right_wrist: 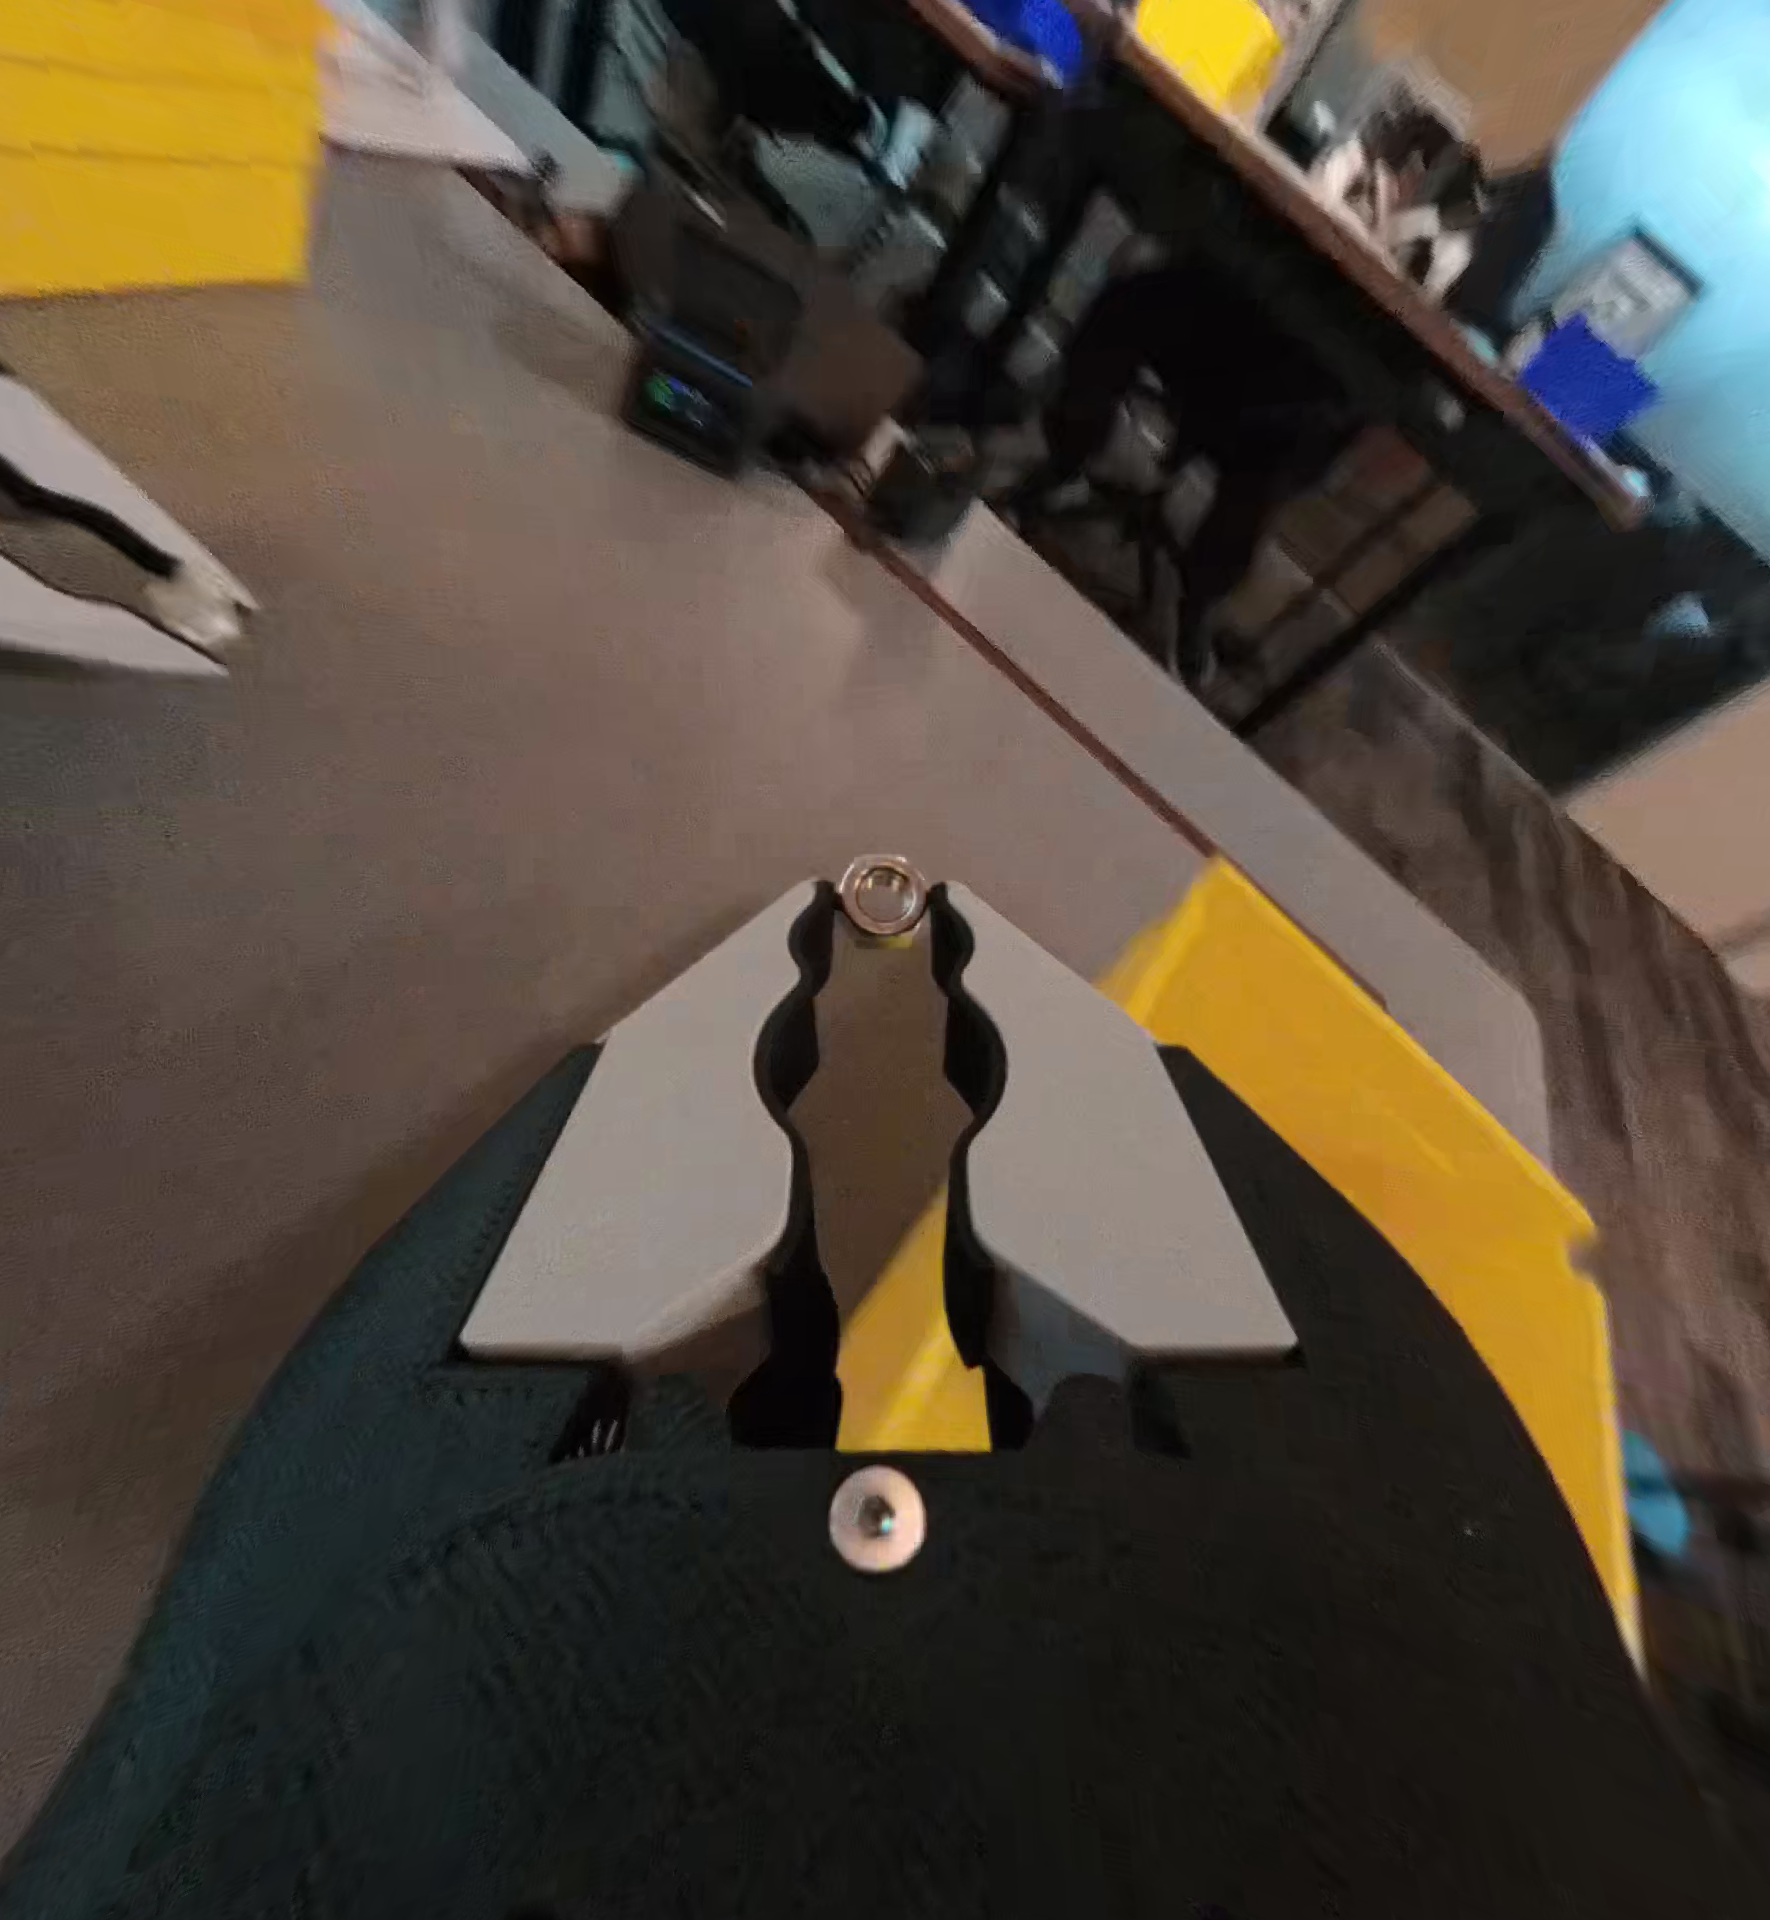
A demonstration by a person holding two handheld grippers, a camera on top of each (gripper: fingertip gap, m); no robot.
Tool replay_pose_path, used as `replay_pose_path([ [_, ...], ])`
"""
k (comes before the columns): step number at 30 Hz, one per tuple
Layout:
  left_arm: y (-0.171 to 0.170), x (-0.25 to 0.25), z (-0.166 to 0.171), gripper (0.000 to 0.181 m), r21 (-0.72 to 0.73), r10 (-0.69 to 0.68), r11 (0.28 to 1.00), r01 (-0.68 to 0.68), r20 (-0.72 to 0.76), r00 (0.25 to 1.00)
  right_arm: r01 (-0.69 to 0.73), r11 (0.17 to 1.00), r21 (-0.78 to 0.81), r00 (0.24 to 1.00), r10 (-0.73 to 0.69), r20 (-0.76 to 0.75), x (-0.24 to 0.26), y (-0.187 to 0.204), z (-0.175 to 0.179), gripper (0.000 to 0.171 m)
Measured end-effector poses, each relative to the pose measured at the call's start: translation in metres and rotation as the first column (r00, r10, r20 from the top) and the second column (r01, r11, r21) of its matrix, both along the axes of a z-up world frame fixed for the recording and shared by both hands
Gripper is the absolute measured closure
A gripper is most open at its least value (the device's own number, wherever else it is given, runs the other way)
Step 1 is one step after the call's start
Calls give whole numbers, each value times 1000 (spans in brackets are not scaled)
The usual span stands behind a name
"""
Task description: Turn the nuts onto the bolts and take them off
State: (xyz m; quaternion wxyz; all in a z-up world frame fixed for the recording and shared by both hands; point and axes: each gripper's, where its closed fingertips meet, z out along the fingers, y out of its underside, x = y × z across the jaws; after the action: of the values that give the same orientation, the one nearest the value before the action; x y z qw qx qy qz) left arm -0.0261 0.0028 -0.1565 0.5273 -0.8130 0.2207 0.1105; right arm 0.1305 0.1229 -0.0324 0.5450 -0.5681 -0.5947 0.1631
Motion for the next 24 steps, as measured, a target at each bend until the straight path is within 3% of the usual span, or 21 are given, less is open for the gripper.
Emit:
replay_pose_path([
  [3,0,0,3,166,12,-7,1000,6,43,999,326,939,-112,929,-296,222,91,69,-30,154],
  [6,0,3,4,166,18,-20,1000,19,51,999,491,832,-257,820,-343,458,144,108,-86,154],
  [9,0,5,4,166,20,-28,999,27,50,998,545,797,-259,733,-304,609,163,127,-125,154],
  [14,0,7,5,166,23,-35,999,33,54,998,507,797,-329,757,-229,613,152,131,-149,152],
  [15,0,7,5,166,23,-36,999,34,55,998,521,791,-321,756,-254,603,153,132,-146,137],
  [17,1,7,5,166,24,-36,999,35,55,998,547,798,-254,762,-349,546,155,132,-121,127],
  [19,2,7,6,166,29,-29,999,28,54,998,471,861,-193,848,-382,367,136,114,-75,128],
  [22,3,11,10,166,57,-48,997,43,77,996,92,985,-145,994,-99,-39,59,29,2,146],
  [24,3,15,16,166,92,-70,994,62,92,993,-194,978,-74,956,172,-236,5,-41,28,157],
])
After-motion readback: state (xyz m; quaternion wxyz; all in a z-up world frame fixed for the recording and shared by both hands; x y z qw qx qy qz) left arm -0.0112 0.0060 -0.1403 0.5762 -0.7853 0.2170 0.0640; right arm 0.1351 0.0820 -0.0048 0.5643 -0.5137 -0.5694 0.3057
